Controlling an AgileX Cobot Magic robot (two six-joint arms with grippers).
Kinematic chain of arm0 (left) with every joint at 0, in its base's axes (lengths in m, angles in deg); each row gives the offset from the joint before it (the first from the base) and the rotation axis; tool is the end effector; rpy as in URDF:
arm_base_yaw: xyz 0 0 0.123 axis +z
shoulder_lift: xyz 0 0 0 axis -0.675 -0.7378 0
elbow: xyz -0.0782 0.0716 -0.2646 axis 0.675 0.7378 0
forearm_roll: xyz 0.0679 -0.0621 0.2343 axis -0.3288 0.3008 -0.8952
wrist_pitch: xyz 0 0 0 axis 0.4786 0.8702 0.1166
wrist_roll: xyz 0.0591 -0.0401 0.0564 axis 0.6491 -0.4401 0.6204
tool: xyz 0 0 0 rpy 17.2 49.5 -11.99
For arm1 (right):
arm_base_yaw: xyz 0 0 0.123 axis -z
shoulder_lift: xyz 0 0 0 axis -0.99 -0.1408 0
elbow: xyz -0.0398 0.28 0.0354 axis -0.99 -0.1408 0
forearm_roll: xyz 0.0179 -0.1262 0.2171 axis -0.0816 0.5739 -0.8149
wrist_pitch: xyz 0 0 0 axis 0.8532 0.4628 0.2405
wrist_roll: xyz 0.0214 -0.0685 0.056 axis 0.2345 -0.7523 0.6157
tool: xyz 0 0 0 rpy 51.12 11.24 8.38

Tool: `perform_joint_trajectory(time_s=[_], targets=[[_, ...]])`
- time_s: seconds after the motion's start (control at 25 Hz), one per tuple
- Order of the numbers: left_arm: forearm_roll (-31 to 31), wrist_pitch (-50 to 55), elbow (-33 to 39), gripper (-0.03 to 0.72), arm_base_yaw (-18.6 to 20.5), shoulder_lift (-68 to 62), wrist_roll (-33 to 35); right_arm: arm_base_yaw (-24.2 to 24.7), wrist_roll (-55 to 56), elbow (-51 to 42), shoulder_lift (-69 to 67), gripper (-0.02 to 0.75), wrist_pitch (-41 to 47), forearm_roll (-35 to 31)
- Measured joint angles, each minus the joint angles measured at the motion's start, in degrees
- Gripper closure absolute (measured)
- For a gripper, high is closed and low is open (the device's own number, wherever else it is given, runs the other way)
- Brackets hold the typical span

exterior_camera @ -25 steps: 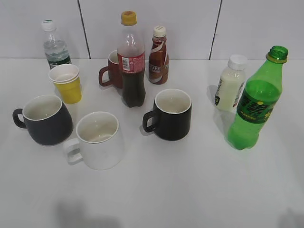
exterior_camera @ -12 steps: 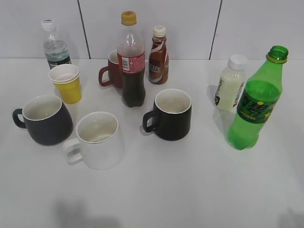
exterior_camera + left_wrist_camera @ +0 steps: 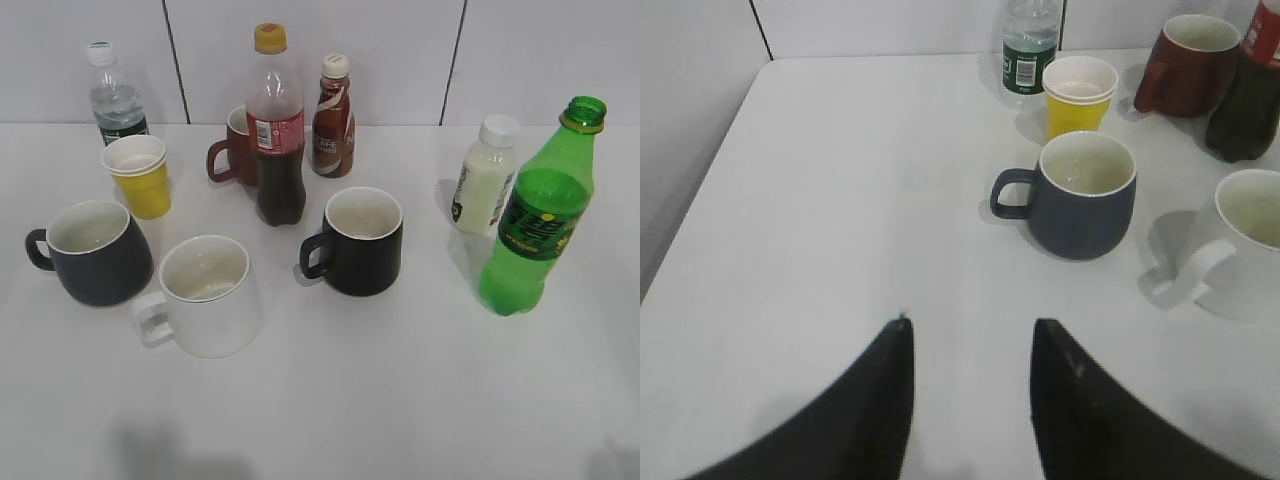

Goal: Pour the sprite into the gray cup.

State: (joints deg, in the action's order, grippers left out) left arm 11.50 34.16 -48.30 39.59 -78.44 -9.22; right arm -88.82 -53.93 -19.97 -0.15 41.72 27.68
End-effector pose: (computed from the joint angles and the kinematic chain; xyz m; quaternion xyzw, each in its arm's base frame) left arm -0.0016 0.0052 0.2898 -0.0063 0.8496 0.0023 0.5273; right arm -0.0054 -0.0050 0.2807 -0.0206 0.8427 0.0235 0.5374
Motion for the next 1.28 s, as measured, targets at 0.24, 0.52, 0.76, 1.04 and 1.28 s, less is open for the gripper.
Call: perform_joint_trajectory(time_s=[0.24, 0.52, 0.76, 1.04, 1.28], targets=[[-4.4, -31.0, 0.9, 0.406, 0.0, -11.8, 0.0, 0.0, 0.0, 0.0, 0.0, 0.248, 0.0, 0.0], [-5.9, -73.9, 15.7, 0.407, 0.0, -42.9, 0.0, 0.0, 0.1, 0.0, 0.0, 0.248, 0.0, 0.0], [-3.2, -101.7, 20.0, 0.408, 0.0, -71.9, 0.0, 0.0, 0.1, 0.0, 0.0, 0.248, -0.1, 0.0], [-2.4, -118.2, 20.1, 0.408, 0.1, -94.1, 2.2, 0.0, 0.0, 0.0, 0.0, 0.248, -0.1, 0.0], [-3.0, -124.2, 18.6, 0.414, 4.2, -103.7, 3.2, 0.0, 0.1, 0.0, 0.0, 0.248, -0.1, 0.0]])
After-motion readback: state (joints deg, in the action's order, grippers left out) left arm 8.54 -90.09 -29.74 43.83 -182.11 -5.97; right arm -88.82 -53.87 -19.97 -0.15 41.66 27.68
